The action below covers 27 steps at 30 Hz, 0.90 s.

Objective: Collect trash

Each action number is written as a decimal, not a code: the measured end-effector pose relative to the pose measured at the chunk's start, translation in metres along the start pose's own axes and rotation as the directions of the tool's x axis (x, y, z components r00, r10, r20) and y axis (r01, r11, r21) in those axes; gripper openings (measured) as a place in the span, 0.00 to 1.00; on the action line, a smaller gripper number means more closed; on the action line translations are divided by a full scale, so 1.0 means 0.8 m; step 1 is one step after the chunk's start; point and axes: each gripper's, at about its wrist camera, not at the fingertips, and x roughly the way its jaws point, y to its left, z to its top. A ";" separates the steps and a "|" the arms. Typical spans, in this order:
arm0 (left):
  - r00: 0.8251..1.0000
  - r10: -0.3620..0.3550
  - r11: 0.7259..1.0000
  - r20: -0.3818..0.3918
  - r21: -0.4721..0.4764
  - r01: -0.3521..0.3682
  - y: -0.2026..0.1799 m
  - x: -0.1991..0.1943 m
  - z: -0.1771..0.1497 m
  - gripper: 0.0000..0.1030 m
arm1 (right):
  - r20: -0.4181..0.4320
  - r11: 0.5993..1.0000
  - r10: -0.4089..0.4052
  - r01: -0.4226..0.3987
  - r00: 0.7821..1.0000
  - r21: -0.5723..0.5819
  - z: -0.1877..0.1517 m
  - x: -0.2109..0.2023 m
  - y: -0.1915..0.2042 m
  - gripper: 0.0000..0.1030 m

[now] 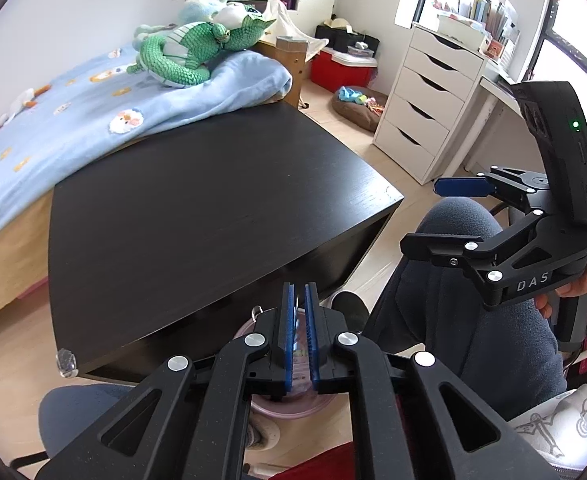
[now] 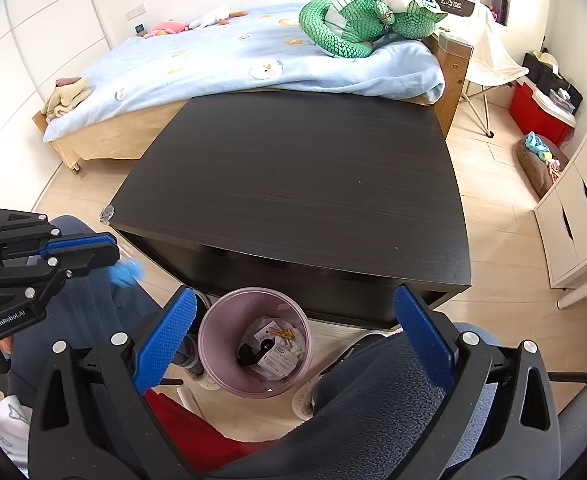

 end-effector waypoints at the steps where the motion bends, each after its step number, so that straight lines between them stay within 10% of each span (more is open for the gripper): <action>1: 1.000 0.009 1.000 -0.005 -0.005 -0.009 0.003 0.003 -0.001 0.23 | 0.001 1.000 0.000 0.000 1.000 0.001 0.000 0.000 0.000 0.95; 6: 1.000 0.027 0.999 0.015 -0.039 -0.026 0.010 0.002 -0.004 0.88 | 0.007 1.000 0.001 -0.001 1.000 0.007 -0.001 -0.001 -0.001 0.95; 27: 0.992 0.122 0.978 0.028 -0.174 -0.115 0.074 -0.006 -0.001 0.93 | 0.060 1.000 -0.020 0.020 0.998 -0.010 0.037 0.002 0.014 0.97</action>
